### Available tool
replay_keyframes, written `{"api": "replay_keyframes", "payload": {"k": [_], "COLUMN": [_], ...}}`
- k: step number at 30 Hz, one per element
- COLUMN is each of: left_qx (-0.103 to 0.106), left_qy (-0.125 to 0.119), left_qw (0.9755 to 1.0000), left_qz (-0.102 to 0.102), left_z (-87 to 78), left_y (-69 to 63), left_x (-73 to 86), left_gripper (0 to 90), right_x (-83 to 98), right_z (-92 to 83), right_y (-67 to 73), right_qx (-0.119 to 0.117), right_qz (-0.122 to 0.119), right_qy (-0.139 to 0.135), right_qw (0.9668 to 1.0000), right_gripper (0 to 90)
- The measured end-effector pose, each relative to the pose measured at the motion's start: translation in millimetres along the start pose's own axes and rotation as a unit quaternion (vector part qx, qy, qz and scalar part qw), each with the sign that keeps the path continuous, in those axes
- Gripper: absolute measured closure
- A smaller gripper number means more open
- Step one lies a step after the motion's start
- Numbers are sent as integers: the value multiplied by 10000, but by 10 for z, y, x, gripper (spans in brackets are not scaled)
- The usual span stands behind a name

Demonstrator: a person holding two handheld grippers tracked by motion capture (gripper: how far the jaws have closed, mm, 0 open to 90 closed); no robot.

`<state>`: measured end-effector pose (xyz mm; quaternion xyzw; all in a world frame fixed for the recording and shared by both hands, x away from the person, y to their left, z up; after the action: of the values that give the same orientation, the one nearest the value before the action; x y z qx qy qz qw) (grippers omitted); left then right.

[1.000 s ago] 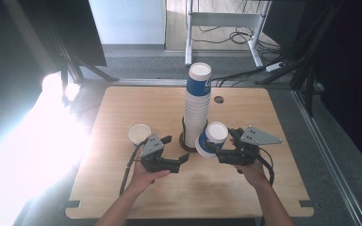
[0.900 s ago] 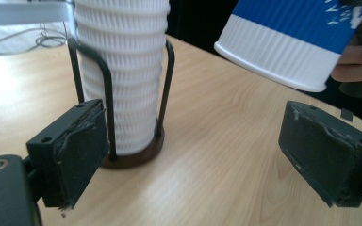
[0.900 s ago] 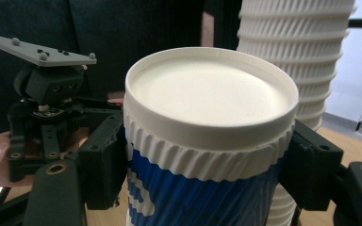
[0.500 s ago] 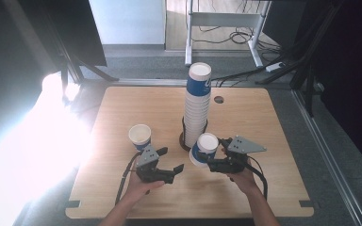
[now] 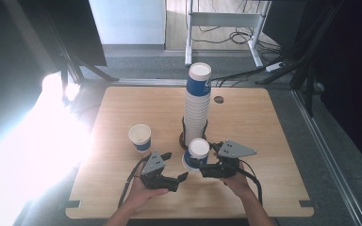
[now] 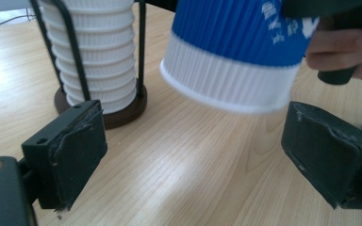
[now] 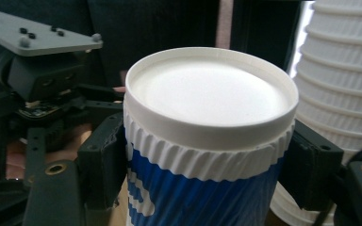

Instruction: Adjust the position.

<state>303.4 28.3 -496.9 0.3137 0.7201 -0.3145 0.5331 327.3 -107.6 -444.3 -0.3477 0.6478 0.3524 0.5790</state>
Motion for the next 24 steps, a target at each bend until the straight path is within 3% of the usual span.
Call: {"api": "replay_keyframes", "payload": {"k": [6,24], "left_qx": [6,232], "left_qy": [29,169], "left_qw": [9997,9990], "left_qz": [246,342], "left_z": [71,218], "left_y": [-70,-159], "left_x": [-73,-46], "left_gripper": [56,56], "right_x": [10,100], "right_z": [28,143], "right_y": [66,210], "right_qx": [-80,-358], "right_qz": [-28,-3], "right_qy": [42,214], "right_qw": [10000,9991], "right_gripper": [264,264]}}
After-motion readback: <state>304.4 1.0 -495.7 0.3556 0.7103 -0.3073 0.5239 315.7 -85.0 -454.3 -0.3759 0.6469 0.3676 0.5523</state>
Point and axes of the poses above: each handheld gripper's, and its own axes: z roughly forward along the jaws, x roughly out of its underside, y roughly to its left, the point moved 7 cm from there along z, roughly forward along the jaws, and after that the axes turned 9 degrees about -y, right-handed, at the moved point
